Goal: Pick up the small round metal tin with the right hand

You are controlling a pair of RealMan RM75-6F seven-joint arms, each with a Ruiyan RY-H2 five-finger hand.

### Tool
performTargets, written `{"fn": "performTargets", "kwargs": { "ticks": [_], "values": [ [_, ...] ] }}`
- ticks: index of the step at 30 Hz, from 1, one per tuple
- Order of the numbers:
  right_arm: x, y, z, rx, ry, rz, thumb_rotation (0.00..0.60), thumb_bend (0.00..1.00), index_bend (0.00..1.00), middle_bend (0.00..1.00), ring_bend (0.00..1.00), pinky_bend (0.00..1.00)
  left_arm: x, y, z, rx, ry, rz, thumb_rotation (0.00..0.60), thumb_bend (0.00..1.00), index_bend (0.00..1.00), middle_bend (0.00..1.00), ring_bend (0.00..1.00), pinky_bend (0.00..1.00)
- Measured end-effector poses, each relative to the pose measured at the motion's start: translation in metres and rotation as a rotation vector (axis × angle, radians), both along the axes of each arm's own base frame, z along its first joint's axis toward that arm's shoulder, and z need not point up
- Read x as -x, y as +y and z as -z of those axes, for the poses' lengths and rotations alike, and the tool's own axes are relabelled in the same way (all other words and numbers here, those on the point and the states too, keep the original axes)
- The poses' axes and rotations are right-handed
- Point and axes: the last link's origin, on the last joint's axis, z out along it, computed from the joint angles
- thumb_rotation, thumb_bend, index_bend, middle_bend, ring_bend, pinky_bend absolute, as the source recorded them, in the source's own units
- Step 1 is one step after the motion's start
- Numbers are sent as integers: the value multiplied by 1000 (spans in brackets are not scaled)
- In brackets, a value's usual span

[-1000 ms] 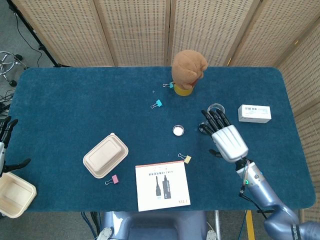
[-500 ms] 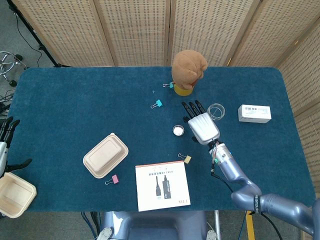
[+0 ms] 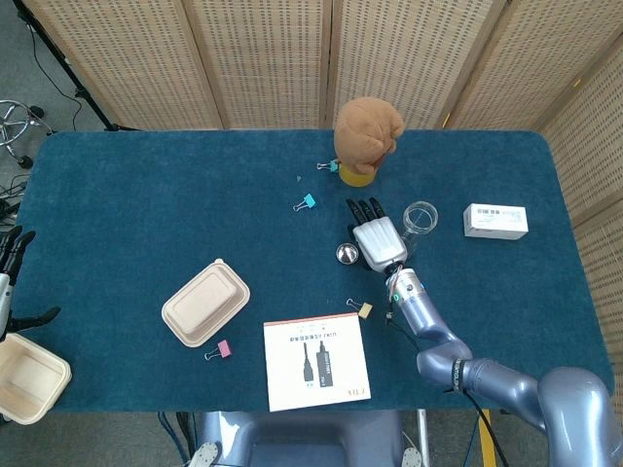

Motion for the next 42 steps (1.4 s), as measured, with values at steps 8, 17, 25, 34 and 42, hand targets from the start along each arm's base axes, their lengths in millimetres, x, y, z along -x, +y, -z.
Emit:
{"fn": "performTargets", "kwargs": {
  "ticks": [8, 17, 25, 34, 42],
  "values": [
    [-4, -5, 9, -47, -100, 64, 600, 365, 453, 0, 0, 0, 2, 3, 3, 11, 12, -19, 600, 0, 0, 0, 0, 0],
    [-7, 0, 20, -56, -118, 65, 600, 365, 462, 0, 0, 0, 2, 3, 1, 26, -18, -19, 600, 0, 0, 0, 0, 0],
    [-7, -1, 25, -58, -140, 88, 600, 364, 465, 0, 0, 0, 4, 2, -4, 27, -47, -24, 600, 0, 0, 0, 0, 0],
    [1, -6, 30, -53, -132, 116, 600, 365, 473, 0, 0, 0, 7, 2, -8, 25, -61, -27, 600, 0, 0, 0, 0, 0],
    [5, -9, 32, -55, -154, 137, 600, 368, 497, 0, 0, 0, 9, 4, -11, 24, -65, -30, 600, 0, 0, 0, 0, 0]
  ]
}}
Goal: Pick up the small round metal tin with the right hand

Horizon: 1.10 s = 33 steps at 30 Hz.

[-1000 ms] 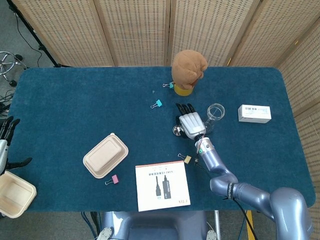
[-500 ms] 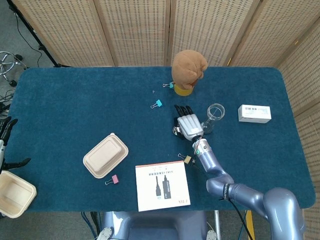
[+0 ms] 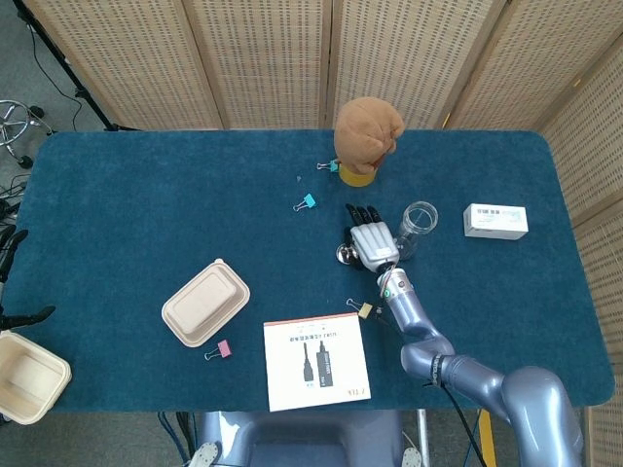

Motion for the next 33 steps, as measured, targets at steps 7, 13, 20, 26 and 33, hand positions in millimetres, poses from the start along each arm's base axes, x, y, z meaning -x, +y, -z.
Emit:
{"fn": "performTargets", "kwargs": {
  "ticks": [7, 13, 20, 26, 33],
  "values": [
    [-3, -2, 1, -5, -13, 1, 600, 409, 523, 0, 0, 0, 1, 0, -1, -5, -2, -1, 600, 0, 0, 0, 0, 0],
    [-1, -2, 5, -14, -8, 14, 600, 444, 547, 0, 0, 0, 1, 0, -2, -8, -6, -3, 600, 0, 0, 0, 0, 0],
    [-1, -2, 5, -9, -16, 9, 600, 548, 586, 0, 0, 0, 1, 1, -2, -9, -7, -4, 600, 0, 0, 0, 0, 0],
    [0, -1, 4, -6, -11, 5, 600, 585, 599, 0, 0, 0, 1, 0, -2, -10, -8, -3, 600, 0, 0, 0, 0, 0],
    [-5, 2, -2, 13, -21, -38, 600, 599, 614, 0, 0, 0, 0, 0, -2, -7, -12, -1, 600, 0, 0, 0, 0, 0]
  ]
}}
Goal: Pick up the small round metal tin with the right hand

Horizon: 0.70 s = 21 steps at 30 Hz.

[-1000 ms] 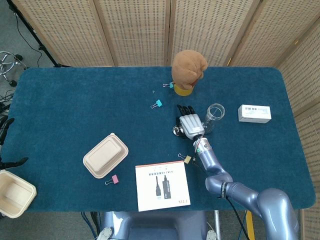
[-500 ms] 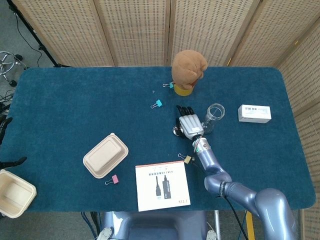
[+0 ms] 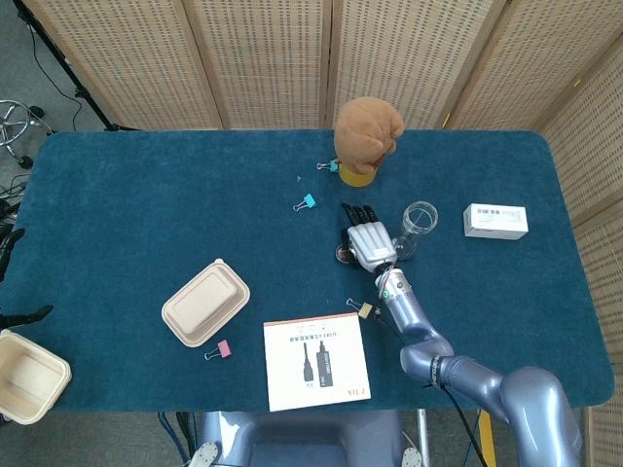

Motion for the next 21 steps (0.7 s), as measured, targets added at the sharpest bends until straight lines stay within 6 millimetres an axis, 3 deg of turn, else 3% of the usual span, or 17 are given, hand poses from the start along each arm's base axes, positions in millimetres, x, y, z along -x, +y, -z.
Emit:
{"fn": "performTargets", "kwargs": {
  "ticks": [11, 21],
  "values": [
    [-30, 2, -43, 74, -78, -105, 600, 643, 641, 0, 0, 0, -1, -3, 0, 3, 1, 6, 600, 0, 0, 0, 0, 0],
    [-47, -9, -127, 253, -67, -186, 600, 644, 650, 0, 0, 0, -3, -3, 4, 12, 20, 9, 600, 0, 0, 0, 0, 0]
  ]
}}
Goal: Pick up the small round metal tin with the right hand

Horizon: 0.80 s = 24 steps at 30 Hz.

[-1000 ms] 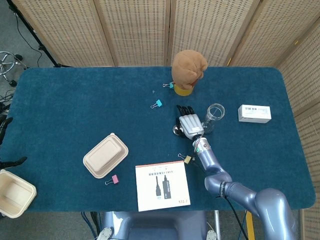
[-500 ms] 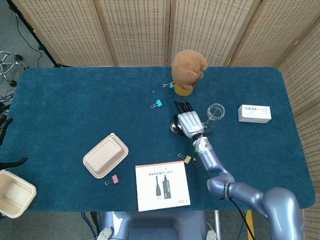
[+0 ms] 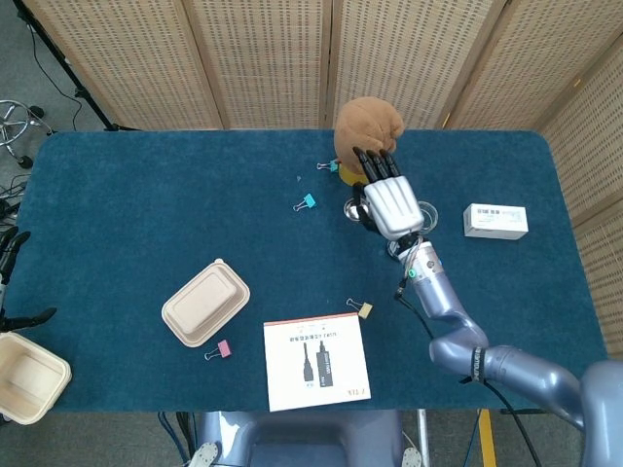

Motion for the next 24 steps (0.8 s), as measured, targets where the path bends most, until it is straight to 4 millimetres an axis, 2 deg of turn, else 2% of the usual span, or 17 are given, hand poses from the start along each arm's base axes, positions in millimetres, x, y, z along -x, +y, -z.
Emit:
{"fn": "performTargets", "kwargs": {
  "ticks": [6, 12, 18, 24],
  "values": [
    [13, -4, -43, 75, 17, 38, 600, 645, 651, 0, 0, 0, -2, 1, 4, 8, 10, -2, 600, 0, 0, 0, 0, 0],
    [41, 4, -67, 108, 51, 90, 600, 649, 652, 0, 0, 0, -4, 0, 7, 15, 13, 4, 600, 0, 0, 0, 0, 0],
    [65, 16, -72, 109, 67, 122, 600, 660, 653, 0, 0, 0, -6, -1, 6, 11, 8, 11, 600, 0, 0, 0, 0, 0],
    [77, 18, -72, 110, 81, 136, 600, 661, 654, 0, 0, 0, -6, -1, 5, 10, 3, 13, 600, 0, 0, 0, 0, 0]
  ]
}}
